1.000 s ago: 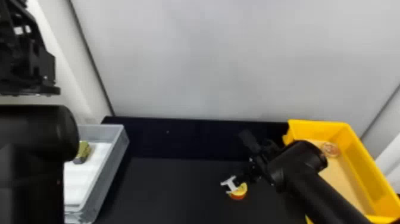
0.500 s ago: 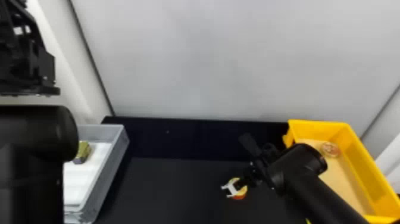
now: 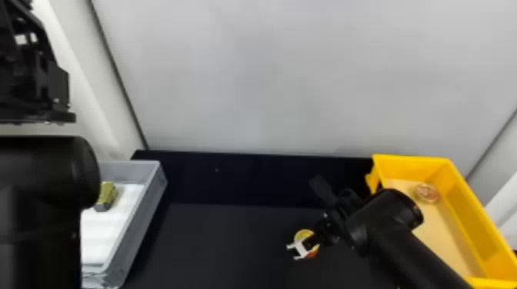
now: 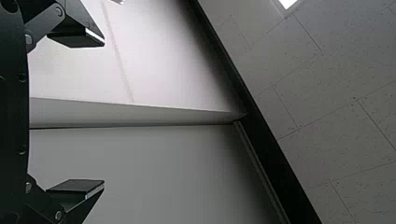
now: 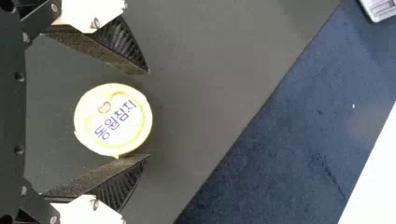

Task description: Pick up the round yellow can and place it in the yellow rectangular box

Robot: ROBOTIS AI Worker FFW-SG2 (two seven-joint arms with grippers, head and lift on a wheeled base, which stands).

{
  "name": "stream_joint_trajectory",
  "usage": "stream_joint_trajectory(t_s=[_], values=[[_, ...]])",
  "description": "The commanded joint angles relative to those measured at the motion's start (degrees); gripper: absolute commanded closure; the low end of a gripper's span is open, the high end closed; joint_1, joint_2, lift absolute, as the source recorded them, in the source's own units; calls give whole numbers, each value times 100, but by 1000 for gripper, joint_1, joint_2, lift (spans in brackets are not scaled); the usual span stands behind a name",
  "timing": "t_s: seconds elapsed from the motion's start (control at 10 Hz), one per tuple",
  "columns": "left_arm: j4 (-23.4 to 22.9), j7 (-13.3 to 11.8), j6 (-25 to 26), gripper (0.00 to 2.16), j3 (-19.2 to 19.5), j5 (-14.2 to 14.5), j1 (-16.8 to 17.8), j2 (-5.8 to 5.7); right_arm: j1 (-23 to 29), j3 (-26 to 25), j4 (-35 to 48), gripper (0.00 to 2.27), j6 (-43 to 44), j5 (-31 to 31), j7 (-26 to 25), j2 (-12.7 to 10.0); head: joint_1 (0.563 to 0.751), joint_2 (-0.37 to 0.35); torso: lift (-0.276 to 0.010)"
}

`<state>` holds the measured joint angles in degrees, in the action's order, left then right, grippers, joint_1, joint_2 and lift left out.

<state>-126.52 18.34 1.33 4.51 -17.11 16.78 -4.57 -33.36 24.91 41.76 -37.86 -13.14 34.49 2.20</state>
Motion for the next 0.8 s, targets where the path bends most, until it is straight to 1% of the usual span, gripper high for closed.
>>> stream_joint_trajectory(t_s=[0.0,0.6,0.7], values=[[-22,-5,16,199,6,6,-8,-9,40,-46,42,180,-22,-67,60,35,663,54,-10],[-57,-14,43,199,24,6,-17,-9,146,-99,262,191,-101,-234,209,79,663,54,-10],[-74,-22,43,199,42,6,-35,-9,199,-99,403,193,-189,-304,262,105,663,54,-10]])
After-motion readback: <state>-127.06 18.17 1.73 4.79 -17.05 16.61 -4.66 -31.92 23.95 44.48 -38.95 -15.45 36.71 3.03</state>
